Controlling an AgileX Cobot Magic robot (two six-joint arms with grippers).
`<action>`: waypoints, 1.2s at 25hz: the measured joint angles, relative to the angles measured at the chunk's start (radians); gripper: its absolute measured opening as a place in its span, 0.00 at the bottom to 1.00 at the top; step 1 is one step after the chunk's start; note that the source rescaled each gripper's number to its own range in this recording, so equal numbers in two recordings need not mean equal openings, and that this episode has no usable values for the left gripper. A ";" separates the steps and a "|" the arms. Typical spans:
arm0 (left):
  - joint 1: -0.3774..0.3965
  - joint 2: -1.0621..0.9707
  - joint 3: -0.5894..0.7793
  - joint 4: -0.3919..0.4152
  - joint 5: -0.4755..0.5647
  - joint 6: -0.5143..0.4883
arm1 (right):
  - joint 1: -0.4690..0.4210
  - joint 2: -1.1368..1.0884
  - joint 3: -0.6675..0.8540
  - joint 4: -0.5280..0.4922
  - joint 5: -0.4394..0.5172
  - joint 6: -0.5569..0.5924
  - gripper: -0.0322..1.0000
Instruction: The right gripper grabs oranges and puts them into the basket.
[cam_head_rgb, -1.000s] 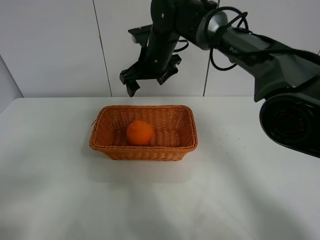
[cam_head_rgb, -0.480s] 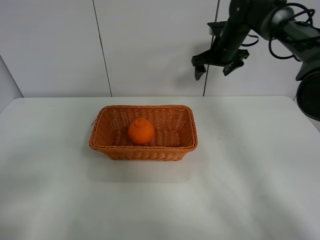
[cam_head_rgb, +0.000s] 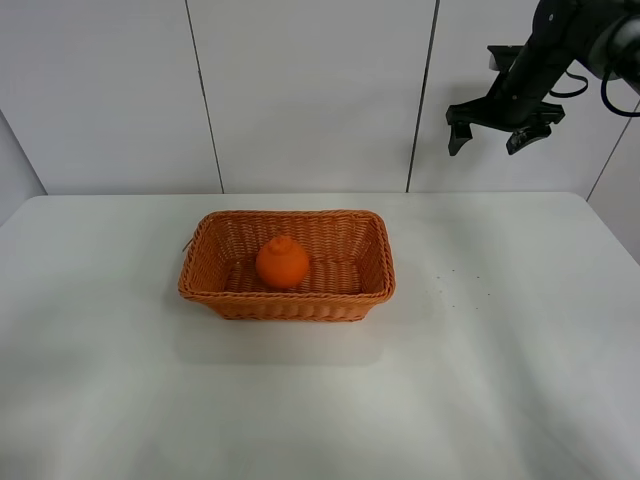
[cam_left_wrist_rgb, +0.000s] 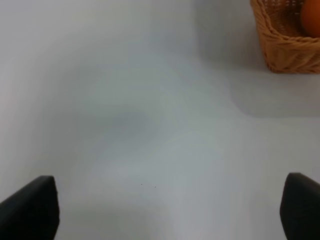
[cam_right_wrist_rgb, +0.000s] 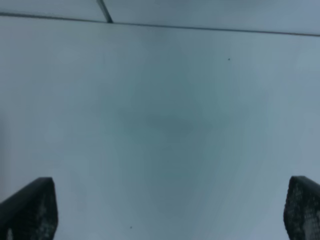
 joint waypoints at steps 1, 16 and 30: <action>0.000 0.000 0.000 0.000 0.000 0.000 | 0.000 -0.008 0.013 0.005 0.000 0.000 1.00; 0.000 0.000 0.000 0.000 0.000 0.000 | 0.000 -0.692 0.932 0.009 -0.004 0.000 1.00; 0.000 0.000 0.000 0.000 0.000 0.000 | 0.000 -1.664 1.799 0.009 -0.212 -0.020 1.00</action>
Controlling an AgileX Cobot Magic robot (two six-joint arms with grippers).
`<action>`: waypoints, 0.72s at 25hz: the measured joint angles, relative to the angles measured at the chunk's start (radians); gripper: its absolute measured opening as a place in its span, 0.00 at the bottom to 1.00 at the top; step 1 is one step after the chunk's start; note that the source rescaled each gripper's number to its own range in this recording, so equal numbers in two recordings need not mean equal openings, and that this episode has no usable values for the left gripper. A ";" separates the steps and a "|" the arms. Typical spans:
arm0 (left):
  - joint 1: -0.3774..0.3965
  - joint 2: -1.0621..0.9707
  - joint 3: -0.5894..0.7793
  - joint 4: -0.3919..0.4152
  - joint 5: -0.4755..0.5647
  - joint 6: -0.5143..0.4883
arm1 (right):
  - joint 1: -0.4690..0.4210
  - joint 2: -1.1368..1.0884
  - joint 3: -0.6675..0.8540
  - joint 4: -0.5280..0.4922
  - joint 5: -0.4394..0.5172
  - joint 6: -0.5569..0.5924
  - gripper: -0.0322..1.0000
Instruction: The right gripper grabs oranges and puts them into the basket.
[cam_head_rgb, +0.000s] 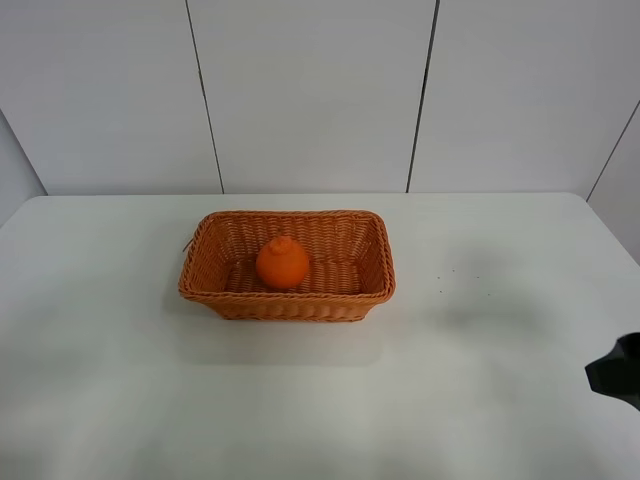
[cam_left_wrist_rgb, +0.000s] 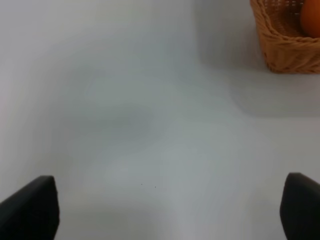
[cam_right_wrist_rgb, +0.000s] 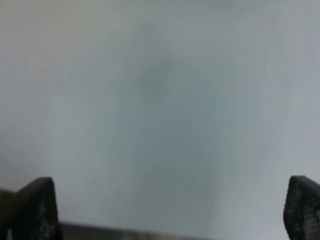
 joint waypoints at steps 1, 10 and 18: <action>0.000 0.000 0.000 0.000 0.000 0.000 | 0.000 -0.075 0.022 -0.001 0.001 -0.001 1.00; 0.000 0.000 0.000 0.000 0.000 0.000 | 0.000 -0.549 0.055 -0.021 0.012 0.000 1.00; 0.000 0.000 0.000 0.000 0.000 0.000 | 0.000 -0.674 0.056 -0.057 0.013 0.036 1.00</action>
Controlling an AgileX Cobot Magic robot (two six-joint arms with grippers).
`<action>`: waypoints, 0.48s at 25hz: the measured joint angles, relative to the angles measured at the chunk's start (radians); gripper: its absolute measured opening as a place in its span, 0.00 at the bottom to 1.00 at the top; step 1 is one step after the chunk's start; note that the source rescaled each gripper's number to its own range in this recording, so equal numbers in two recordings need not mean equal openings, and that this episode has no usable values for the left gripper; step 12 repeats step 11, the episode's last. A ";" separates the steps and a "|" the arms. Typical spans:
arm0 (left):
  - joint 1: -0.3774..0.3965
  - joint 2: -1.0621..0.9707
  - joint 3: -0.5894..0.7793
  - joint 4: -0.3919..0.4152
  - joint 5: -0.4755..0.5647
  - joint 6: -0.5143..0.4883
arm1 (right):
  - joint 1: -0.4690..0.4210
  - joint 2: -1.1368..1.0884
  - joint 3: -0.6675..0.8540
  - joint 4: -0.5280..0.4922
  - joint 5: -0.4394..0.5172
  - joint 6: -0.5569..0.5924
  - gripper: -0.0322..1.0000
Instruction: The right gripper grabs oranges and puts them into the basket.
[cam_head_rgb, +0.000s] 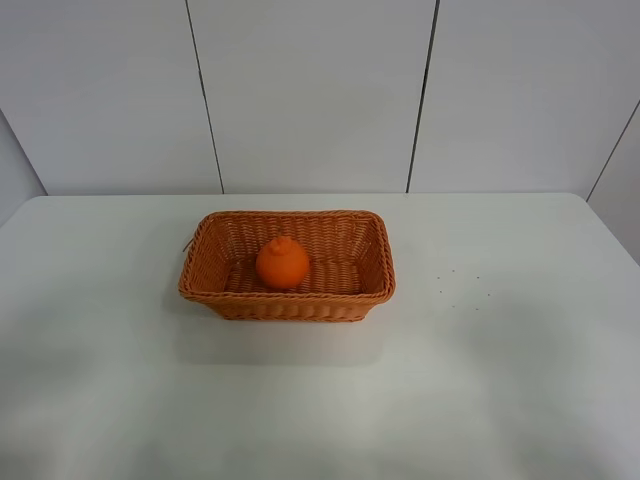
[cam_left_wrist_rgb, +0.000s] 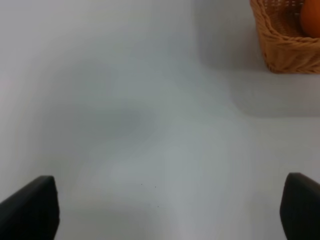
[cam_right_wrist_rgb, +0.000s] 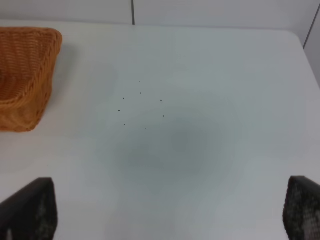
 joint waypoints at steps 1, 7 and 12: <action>0.000 0.000 0.000 0.000 0.000 0.000 | 0.002 0.000 0.000 -0.006 0.000 0.002 1.00; 0.000 0.000 0.000 0.000 0.000 0.000 | 0.003 0.000 0.000 -0.006 0.000 0.003 1.00; 0.000 0.000 0.000 0.000 0.000 0.000 | 0.003 0.000 0.000 -0.006 0.000 0.003 1.00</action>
